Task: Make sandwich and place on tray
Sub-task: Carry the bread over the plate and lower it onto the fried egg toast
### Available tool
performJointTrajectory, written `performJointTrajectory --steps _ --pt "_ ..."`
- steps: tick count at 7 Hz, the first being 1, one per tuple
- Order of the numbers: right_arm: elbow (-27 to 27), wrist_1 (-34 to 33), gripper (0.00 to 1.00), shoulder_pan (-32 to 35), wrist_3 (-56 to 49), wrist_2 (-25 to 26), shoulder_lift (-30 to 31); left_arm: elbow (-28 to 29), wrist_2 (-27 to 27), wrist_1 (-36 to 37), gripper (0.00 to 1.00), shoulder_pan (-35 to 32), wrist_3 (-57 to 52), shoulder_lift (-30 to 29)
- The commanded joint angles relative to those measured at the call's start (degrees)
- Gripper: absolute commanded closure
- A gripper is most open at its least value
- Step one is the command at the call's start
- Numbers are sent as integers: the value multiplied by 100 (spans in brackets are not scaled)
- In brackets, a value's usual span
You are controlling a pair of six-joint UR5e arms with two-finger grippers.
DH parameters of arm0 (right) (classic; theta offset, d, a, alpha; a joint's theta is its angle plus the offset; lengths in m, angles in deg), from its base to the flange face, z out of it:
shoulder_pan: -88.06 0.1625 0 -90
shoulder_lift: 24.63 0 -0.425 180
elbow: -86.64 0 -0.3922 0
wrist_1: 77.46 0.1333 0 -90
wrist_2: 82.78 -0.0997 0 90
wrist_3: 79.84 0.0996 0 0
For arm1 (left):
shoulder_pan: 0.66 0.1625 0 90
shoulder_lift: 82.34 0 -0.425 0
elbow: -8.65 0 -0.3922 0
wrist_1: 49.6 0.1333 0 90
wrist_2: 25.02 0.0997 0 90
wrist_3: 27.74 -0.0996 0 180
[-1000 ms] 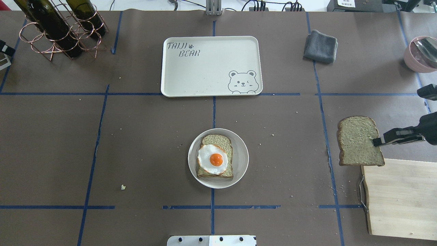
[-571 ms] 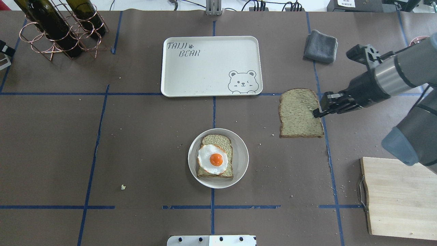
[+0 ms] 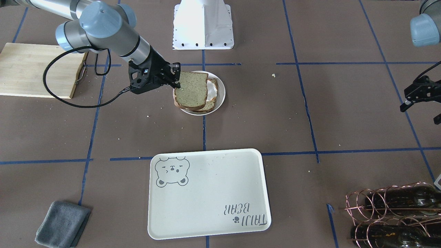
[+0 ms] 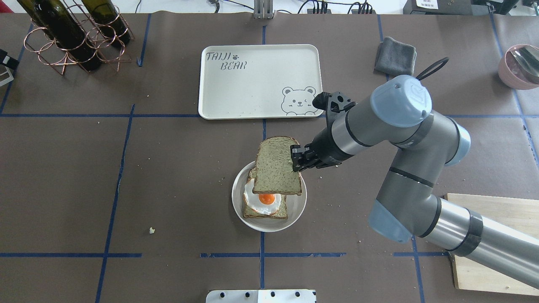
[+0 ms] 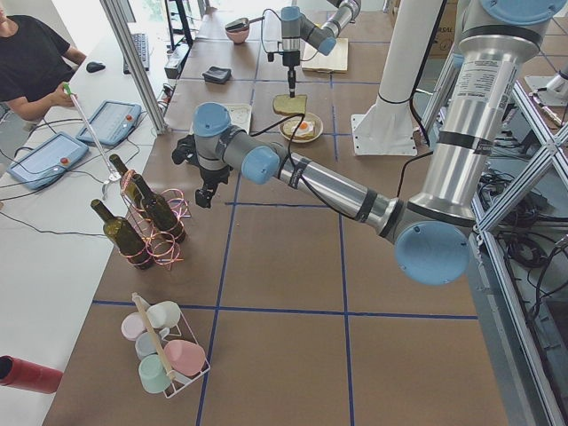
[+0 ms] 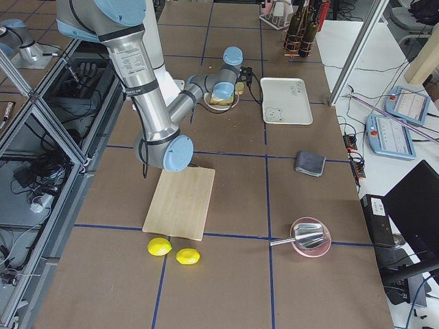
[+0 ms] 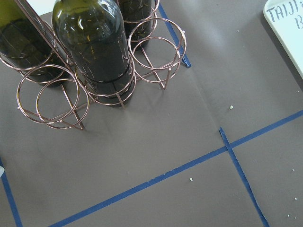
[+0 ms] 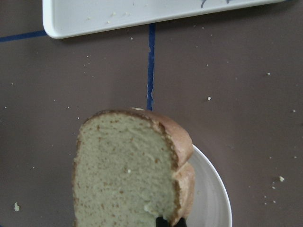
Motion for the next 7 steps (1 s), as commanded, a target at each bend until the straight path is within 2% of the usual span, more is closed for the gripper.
performJointTrajectory --steps 1,5,6,7 --pt "-269 39 100 -364 87 522 -167 -12 0 9 0 0 73 5" --pt "-418 30 100 -646 183 603 -159 15 0 0 0 0 73 -3" --pt "-454 21 72 -637 183 629 -159 6 0 0 0 0 73 -3" --pt "-454 39 1 -628 235 690 -167 15 0 0 0 0 100 -12"
